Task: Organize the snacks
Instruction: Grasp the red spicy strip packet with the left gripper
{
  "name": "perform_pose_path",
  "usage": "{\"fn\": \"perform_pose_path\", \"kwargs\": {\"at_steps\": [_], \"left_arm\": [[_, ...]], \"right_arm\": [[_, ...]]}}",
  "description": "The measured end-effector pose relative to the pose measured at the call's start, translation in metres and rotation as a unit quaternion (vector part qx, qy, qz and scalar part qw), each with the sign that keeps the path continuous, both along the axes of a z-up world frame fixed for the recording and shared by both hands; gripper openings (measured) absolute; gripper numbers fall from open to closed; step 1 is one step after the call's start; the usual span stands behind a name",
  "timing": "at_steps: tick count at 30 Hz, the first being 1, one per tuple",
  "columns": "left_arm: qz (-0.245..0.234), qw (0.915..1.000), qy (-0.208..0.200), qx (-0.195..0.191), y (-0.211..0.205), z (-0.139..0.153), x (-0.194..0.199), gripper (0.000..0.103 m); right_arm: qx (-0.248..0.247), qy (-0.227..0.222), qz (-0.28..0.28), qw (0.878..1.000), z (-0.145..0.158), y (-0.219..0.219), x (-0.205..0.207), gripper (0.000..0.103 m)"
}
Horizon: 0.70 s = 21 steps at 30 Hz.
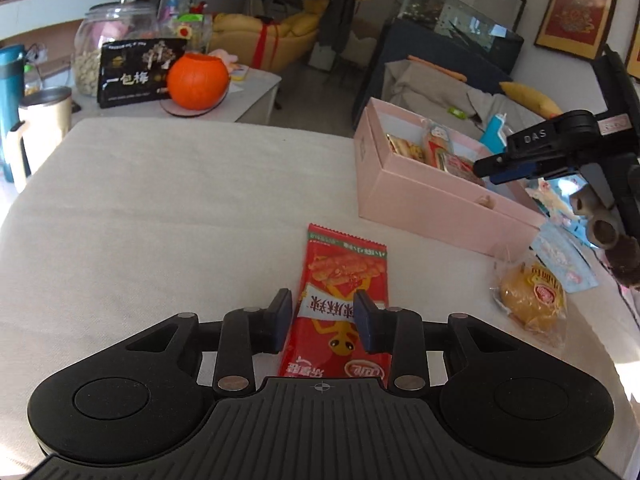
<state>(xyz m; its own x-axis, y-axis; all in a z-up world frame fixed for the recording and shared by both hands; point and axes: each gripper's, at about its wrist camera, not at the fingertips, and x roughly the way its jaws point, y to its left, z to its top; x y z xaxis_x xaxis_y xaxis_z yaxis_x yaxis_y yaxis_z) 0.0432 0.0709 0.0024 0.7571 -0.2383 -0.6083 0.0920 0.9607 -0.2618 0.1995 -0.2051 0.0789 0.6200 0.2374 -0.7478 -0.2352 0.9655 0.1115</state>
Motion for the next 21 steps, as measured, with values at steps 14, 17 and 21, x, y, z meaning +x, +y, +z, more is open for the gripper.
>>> {"fn": "perform_pose_path", "kwargs": {"at_steps": [14, 17, 21], "left_arm": [[-0.011, 0.9997, -0.015, 0.017, 0.002, 0.004, -0.007, 0.037], [-0.014, 0.9994, -0.011, 0.028, -0.004, 0.004, -0.008, 0.038], [-0.013, 0.9989, -0.022, 0.039, -0.007, 0.014, -0.014, 0.038]], "right_arm": [[-0.041, -0.026, 0.104, 0.993, 0.009, -0.008, -0.099, 0.086], [-0.065, -0.001, 0.11, 0.992, -0.012, -0.006, -0.114, 0.086], [-0.074, 0.02, 0.111, 0.991, -0.042, 0.007, -0.121, 0.086]]}}
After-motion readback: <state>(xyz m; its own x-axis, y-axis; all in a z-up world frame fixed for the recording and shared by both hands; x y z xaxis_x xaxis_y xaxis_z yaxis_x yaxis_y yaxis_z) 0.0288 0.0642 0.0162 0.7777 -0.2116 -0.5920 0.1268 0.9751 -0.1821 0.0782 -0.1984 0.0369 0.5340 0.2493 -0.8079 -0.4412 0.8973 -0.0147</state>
